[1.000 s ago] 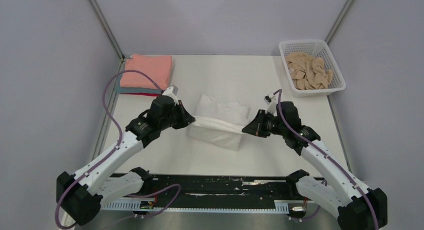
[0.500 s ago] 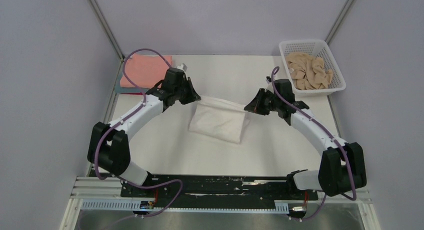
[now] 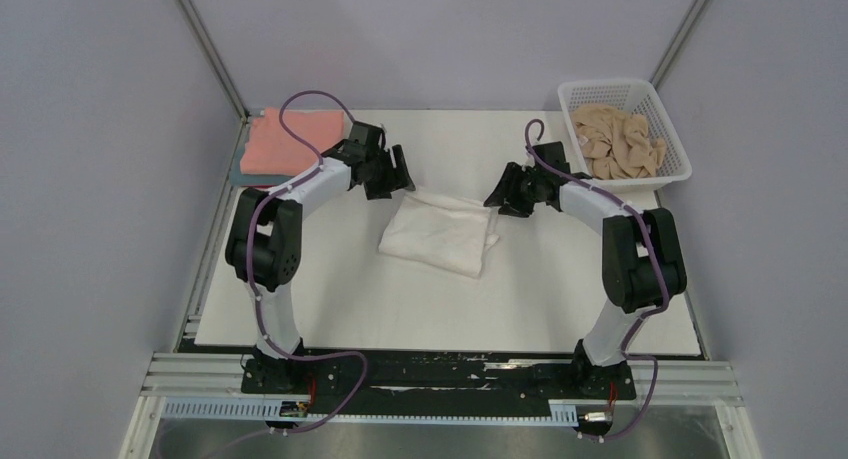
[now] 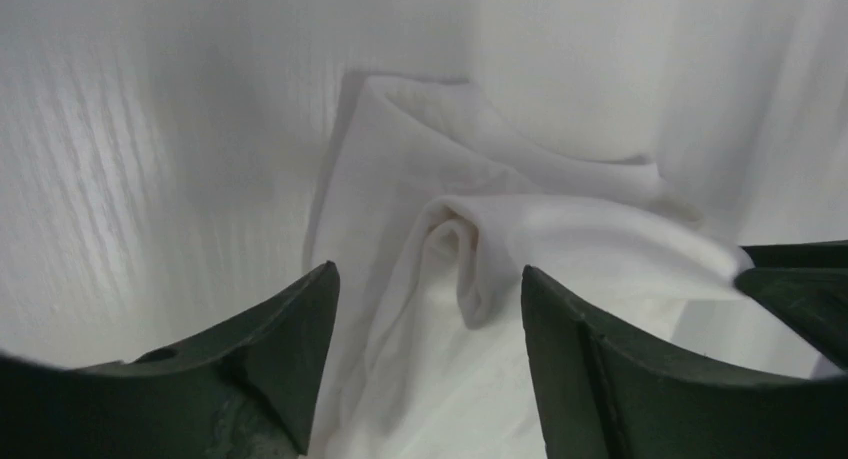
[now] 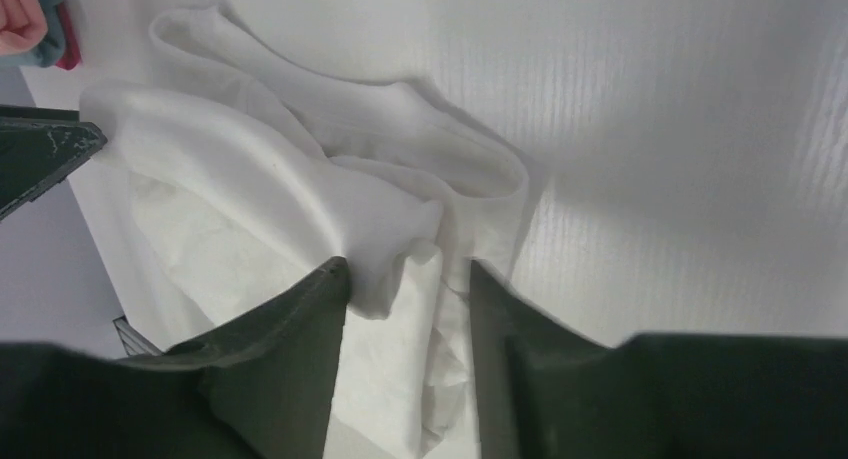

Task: Fold and stack the t-shirts
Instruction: Fold the long partially folded tshirt into a neat square, then smooth out wrinkles on the folded tshirt

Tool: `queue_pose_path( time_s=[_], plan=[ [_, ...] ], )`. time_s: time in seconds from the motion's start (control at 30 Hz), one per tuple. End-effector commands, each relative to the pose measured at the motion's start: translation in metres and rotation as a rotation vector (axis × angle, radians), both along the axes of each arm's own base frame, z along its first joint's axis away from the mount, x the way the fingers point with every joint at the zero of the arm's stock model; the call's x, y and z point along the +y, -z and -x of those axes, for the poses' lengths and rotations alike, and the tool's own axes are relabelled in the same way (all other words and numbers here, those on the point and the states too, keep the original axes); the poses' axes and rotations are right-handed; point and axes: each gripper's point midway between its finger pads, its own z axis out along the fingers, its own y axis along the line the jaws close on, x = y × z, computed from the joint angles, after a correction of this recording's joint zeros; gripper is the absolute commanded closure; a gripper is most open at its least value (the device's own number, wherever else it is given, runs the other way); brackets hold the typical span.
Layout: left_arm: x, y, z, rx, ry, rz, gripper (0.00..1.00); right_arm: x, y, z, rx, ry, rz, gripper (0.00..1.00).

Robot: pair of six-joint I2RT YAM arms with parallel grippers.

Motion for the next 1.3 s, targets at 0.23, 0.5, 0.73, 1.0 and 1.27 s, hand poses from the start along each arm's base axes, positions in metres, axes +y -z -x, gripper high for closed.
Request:
queue_pose_path(
  time_s=[0.23,0.5,0.73,1.0,1.27],
  plan=[
    [-0.009,-0.098,0.008,-0.217,0.123,0.127,0.0,0.034,-0.081,0.002,-0.259,-0.103,-0.04,0.0],
    [-0.057,-0.083,0.022,-0.151,0.27,0.269,0.0,0.084,-0.076,0.003,-0.272,-0.183,-0.24,0.0],
    [-0.064,-0.012,-0.035,-0.049,0.195,0.176,0.0,0.066,-0.012,-0.041,-0.296,-0.082,-0.113,0.0],
    [-0.036,0.051,-0.033,0.087,0.104,0.128,0.0,0.024,0.05,-0.043,-0.209,0.021,0.015,0.01],
    [-0.022,-0.035,-0.033,-0.095,0.133,0.09,0.0,-0.001,-0.044,-0.043,-0.407,0.026,0.101,0.0]
  ],
)
